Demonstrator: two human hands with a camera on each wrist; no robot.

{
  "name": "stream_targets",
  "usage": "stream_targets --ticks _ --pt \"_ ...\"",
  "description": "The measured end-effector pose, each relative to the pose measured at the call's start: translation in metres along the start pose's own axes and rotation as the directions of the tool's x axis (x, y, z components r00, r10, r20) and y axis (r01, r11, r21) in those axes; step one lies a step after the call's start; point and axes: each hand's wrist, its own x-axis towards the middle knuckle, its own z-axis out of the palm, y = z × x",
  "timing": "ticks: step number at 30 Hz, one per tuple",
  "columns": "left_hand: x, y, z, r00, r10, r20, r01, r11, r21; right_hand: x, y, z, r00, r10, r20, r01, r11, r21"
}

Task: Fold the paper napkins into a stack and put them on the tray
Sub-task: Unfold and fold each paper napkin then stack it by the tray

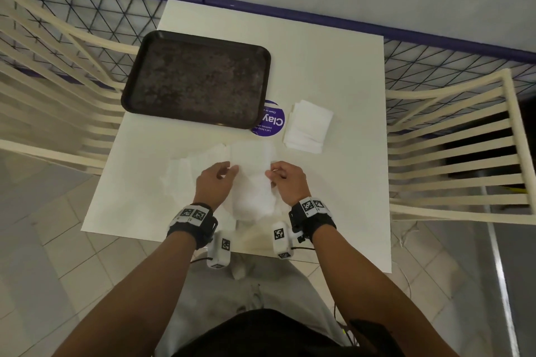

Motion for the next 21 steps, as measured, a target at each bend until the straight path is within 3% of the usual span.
stream_targets --ticks 6,8,11,14,21 --pt "0.009 -0.007 -0.013 0.996 0.039 0.080 -0.028 0.992 -0.125 -0.005 -0.004 0.009 0.995 0.024 -0.099 -0.017 0.997 0.074" --pt "0.009 -0.007 -0.020 0.993 0.083 0.089 -0.070 0.988 -0.138 -0.009 -0.007 0.016 0.996 0.043 -0.078 -0.035 0.994 0.102" --pt "0.012 -0.010 -0.031 0.985 0.128 0.115 -0.109 0.981 -0.161 -0.013 -0.013 0.026 0.997 0.071 -0.041 -0.068 0.994 0.082" --pt "0.019 -0.015 -0.042 0.976 0.157 0.148 -0.128 0.974 -0.186 -0.016 -0.021 0.033 0.995 0.056 -0.088 -0.053 0.998 0.034" --pt "0.025 -0.010 -0.062 0.965 0.160 0.208 -0.095 0.953 -0.289 -0.022 -0.033 0.047 0.991 0.027 -0.129 -0.020 0.998 0.055"
